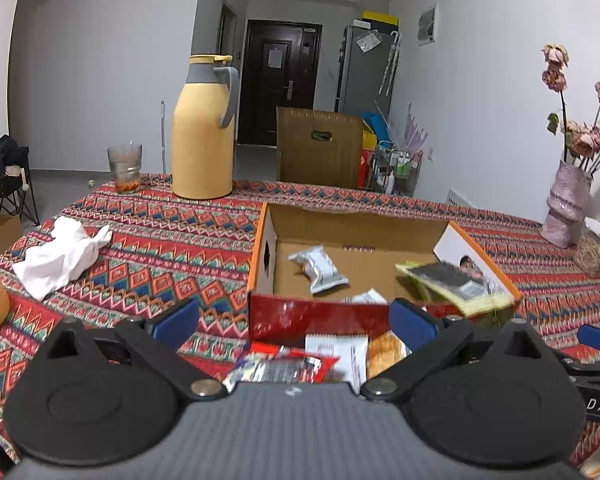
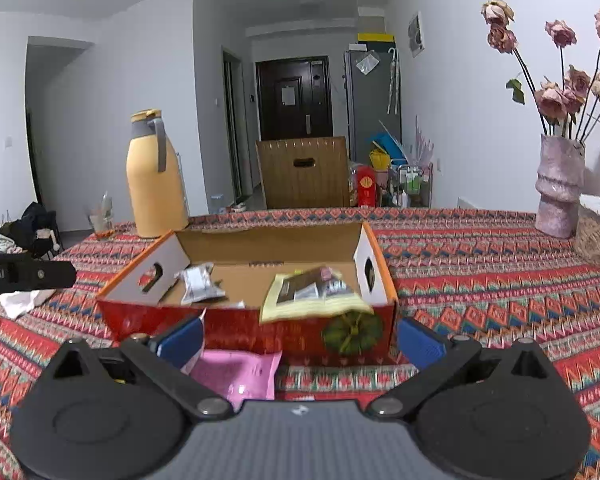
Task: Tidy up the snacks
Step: 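Withdraw both grippers from the box back toward the snack pile, then grasp the white cracker packet with the right gripper and lift it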
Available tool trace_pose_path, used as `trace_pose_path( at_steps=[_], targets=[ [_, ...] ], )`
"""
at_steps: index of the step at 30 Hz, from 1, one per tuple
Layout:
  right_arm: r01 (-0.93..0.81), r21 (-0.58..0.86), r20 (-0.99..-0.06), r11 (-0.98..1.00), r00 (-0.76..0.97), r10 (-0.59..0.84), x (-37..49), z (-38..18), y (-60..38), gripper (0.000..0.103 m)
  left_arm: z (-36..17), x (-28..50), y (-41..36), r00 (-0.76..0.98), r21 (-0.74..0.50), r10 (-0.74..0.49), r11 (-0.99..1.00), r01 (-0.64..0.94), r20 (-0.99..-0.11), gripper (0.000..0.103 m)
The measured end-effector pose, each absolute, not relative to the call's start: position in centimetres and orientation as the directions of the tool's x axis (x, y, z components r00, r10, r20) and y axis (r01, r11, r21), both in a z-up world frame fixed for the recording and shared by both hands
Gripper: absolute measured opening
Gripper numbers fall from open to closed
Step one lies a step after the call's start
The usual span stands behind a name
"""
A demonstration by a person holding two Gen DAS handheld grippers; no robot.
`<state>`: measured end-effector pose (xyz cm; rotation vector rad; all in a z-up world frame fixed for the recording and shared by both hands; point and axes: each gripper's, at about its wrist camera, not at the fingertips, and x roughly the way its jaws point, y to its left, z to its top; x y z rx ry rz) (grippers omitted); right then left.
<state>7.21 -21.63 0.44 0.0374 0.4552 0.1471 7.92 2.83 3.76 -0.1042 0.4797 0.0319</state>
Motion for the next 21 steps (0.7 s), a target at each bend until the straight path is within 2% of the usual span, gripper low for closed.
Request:
trace_pose_path(
  at_steps=[12,21],
  targets=[
    [-0.127,0.055,-0.477,0.99,0.868,0.138,2.5,-2.2,-21.9,0.103,-0.6,3.8,3.4,0.858,-0.089,-0.03,0.996,-0.019,-0.514,0.103],
    [-0.146,0.028,-0.515,0.989,0.846,0.14,-0.7,-4.9,-20.9,0.103,-2.0,1.6,3.4,0.855,-0.07,-0.037,0.998,0.001,-0.517,0.103]
  ],
)
